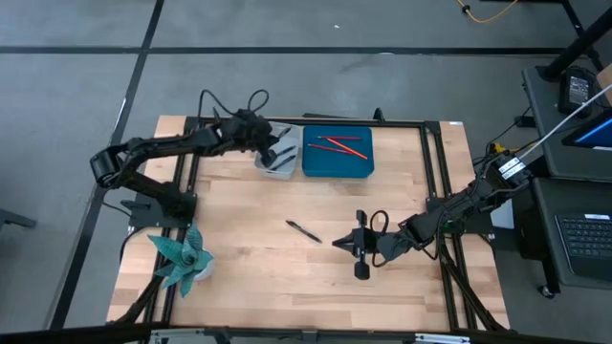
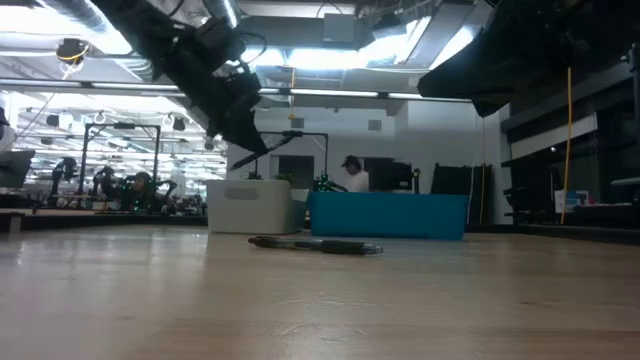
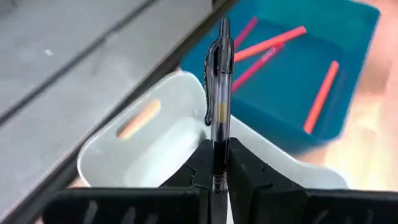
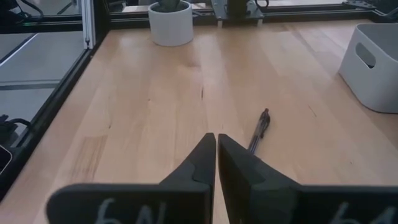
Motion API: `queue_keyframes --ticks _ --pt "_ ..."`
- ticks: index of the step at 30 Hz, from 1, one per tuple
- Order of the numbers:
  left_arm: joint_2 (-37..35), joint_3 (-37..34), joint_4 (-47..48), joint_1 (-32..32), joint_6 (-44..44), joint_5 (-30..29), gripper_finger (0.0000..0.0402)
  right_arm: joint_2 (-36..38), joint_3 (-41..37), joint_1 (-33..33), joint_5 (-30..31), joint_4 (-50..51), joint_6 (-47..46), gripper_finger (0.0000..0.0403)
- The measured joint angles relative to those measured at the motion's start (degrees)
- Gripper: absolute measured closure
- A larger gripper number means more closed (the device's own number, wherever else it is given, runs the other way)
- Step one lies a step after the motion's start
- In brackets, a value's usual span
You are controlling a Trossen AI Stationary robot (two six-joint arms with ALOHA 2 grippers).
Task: Sort pens & pencils
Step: Put the black pen into the gray bin
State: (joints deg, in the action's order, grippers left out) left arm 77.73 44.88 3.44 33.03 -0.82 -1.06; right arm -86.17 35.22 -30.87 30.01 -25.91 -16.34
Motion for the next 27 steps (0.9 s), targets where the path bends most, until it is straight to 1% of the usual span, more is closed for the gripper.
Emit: queue_keyframes --ticks 4,8,13,17,21,27 --pt "0.0 3.1 6.1 0.8 0.1 0.7 0.0385 0.0 0.0 0.0 -0.1 0.0 -0.1 0.0382" --pt "0.0 3.3 8.7 1.2 0.6 0.6 0.0385 0.0 0.0 0.0 -0.1 0.0 -1.2 0.0382" --pt "2.4 3.3 8.3 0.8 0.6 0.8 0.0385 0.0 0.0 0.0 -0.1 0.0 -1.7 0.0382" --pt "5.5 3.3 6.3 0.8 0.7 3.3 0.0385 0.0 0.0 0.0 -0.1 -0.5 -1.6 0.0382" --pt "8.6 3.3 3.7 0.8 0.7 3.6 0.0385 0.0 0.0 0.0 -0.1 -0.5 -1.7 0.0382" --pt "11.7 3.3 3.2 0.9 0.7 3.8 0.0385 0.0 0.0 0.0 -0.1 -0.5 -1.6 0.0382"
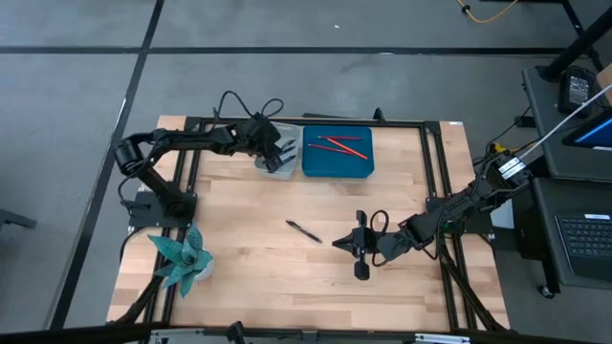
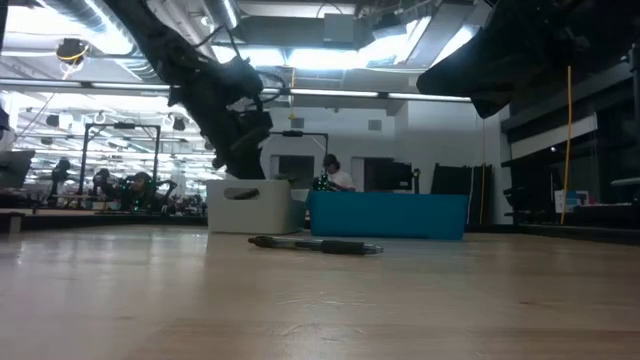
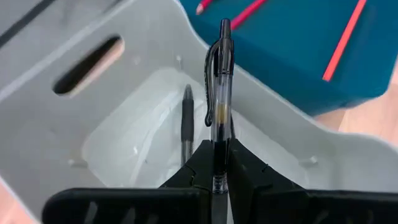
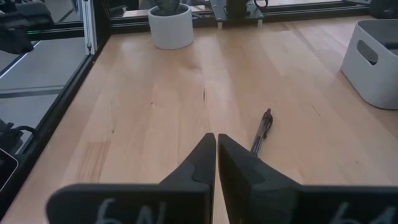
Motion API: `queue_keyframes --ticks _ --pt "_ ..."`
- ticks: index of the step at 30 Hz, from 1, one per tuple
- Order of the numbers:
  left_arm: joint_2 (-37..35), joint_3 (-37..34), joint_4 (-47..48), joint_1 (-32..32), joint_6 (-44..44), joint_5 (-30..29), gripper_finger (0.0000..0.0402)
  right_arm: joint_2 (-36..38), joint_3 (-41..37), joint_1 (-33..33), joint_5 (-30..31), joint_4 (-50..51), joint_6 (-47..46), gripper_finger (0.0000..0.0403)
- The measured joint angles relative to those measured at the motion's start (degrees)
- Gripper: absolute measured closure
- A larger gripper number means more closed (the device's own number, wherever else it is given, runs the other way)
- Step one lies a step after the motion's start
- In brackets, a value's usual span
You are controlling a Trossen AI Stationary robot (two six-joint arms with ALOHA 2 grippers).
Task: Sort pens & pencils
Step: Put the black pen into the gray bin
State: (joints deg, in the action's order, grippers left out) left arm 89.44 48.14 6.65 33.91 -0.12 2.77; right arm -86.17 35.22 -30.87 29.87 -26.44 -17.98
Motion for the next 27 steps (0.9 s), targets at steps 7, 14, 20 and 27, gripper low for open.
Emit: queue_keyframes --ticks 7,14,20,27 --pt "2.5 0.0 0.3 0.2 0.0 3.0 0.0385 0.0 0.0 0.0 0.0 0.0 0.0 0.0382" --pt "3.0 -0.1 -0.2 0.7 0.0 2.9 0.0352 0.0 0.0 0.0 0.0 0.0 0.0 0.0382" --pt "2.8 -0.1 -2.2 0.7 -0.4 2.7 0.0315 0.0 0.0 0.0 0.0 0.0 0.0 0.0382" --pt "1.6 -0.1 -2.8 0.7 -4.7 6.4 0.0312 0.0 0.0 0.0 -0.1 0.0 0.0 0.0382"
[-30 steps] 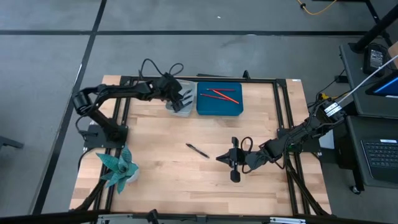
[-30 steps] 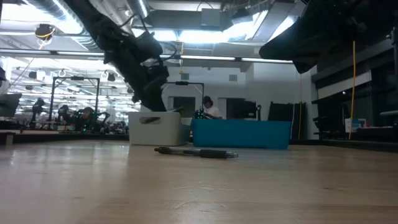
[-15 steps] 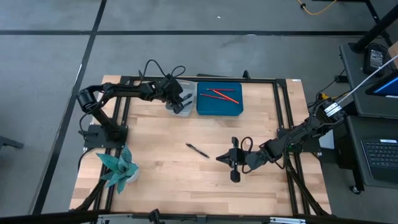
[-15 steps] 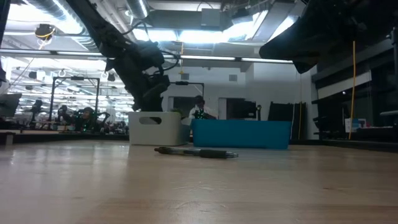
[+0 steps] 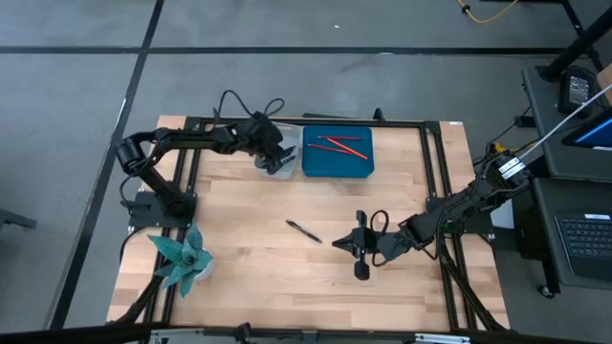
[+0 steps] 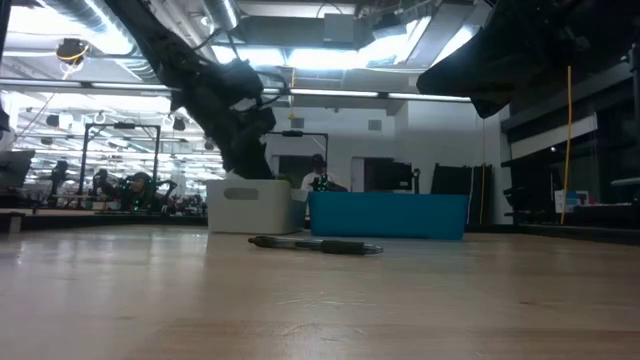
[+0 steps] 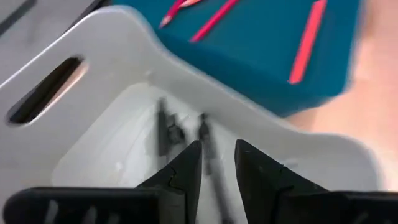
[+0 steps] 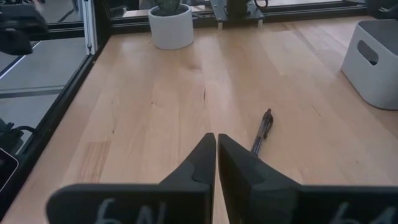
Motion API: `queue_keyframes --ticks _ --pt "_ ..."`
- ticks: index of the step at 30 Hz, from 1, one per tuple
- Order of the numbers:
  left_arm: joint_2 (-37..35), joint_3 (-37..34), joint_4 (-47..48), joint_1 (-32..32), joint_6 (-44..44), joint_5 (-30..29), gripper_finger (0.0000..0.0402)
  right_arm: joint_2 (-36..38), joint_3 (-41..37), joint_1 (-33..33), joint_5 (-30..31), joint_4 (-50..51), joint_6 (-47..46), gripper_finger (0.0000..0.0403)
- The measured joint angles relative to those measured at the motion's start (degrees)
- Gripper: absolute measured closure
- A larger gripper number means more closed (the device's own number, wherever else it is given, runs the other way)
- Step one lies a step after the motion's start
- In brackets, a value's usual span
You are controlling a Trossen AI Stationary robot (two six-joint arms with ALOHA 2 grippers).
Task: Sort pens & pencils
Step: Put the black pen into the gray bin
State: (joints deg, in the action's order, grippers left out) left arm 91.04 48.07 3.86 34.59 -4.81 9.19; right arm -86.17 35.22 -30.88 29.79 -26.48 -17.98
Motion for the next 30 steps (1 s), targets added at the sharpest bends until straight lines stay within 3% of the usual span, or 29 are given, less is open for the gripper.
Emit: queue_keyframes --ticks 12,17,24,30 --pt "-10.1 4.0 4.8 -0.1 -0.4 19.9 0.0313 0.0 0.0 0.0 0.1 -0.4 -0.5 0.0382" --pt "-16.8 4.5 8.5 -0.8 -1.6 24.5 0.0316 0.0 0.0 0.0 -0.5 -0.6 -1.5 0.0382" --pt "-20.0 4.5 15.7 -9.2 -6.3 24.1 0.0316 0.0 0.0 -0.1 -1.1 -2.5 -1.0 0.0382" --pt "-17.5 4.4 12.7 -19.7 -6.3 15.9 0.0316 0.0 0.0 -0.2 -1.2 -4.2 -1.3 0.0382"
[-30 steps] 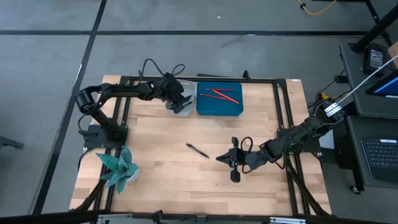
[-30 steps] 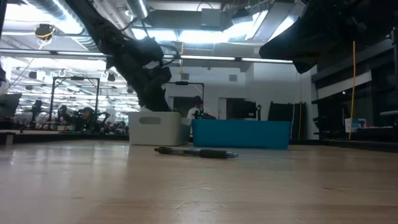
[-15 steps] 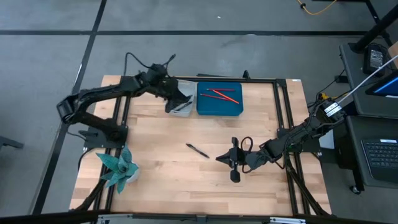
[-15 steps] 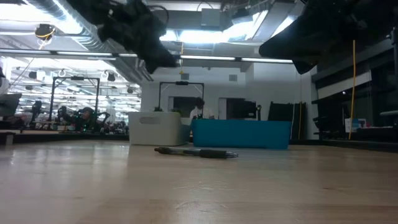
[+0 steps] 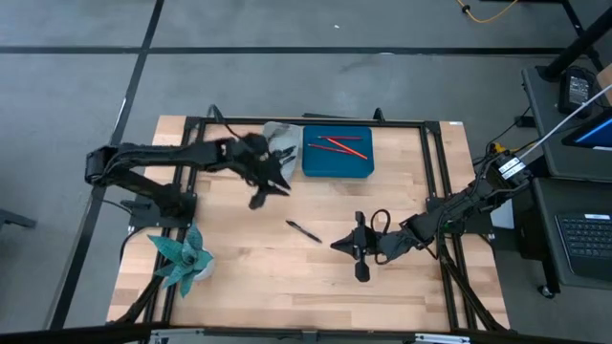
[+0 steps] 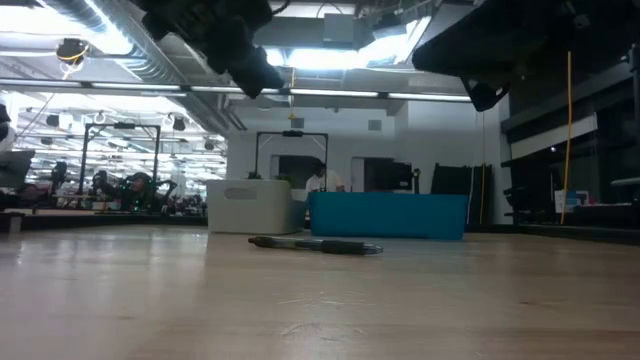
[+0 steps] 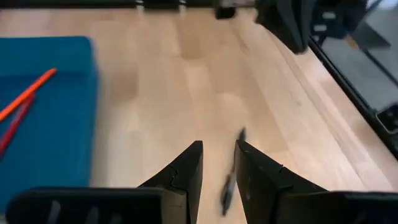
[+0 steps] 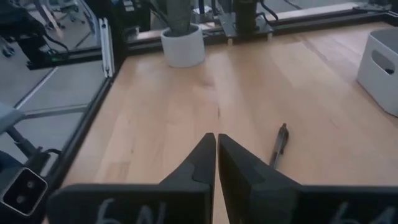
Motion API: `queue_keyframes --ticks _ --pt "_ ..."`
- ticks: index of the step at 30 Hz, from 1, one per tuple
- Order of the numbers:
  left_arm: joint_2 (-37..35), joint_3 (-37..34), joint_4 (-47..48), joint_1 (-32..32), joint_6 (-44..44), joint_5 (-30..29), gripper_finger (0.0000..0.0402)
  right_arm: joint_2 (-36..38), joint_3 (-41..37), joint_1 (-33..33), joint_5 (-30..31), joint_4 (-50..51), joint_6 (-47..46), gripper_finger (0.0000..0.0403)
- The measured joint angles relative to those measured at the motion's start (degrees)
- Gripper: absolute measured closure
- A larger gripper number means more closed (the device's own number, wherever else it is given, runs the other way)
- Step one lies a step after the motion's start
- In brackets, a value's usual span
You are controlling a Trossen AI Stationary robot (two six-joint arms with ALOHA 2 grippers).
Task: Sort pens & pencils
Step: Put the black pen into the gray bin
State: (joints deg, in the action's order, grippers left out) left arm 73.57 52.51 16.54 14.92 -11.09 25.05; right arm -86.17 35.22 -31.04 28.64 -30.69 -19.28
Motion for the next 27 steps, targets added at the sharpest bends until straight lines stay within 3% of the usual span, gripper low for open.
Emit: queue_keyframes --ticks 5,14,20,27 --pt "3.8 0.0 -1.2 -8.4 -1.7 -4.5 0.0316 0.0 0.0 -0.4 -0.2 -1.4 0.1 0.0382" --pt "11.1 0.0 -2.0 -19.5 -4.9 -17.7 0.0310 0.0 0.0 -0.4 -0.3 -1.0 0.3 0.0382" --pt "16.0 0.0 -3.9 -22.5 -6.2 -22.8 0.0309 -0.3 0.0 -0.4 -0.3 -0.8 0.2 0.0382" --pt "19.9 0.0 -4.9 -23.0 -7.5 -24.6 0.0309 -1.9 0.0 -0.3 -0.3 -0.4 0.5 0.0382"
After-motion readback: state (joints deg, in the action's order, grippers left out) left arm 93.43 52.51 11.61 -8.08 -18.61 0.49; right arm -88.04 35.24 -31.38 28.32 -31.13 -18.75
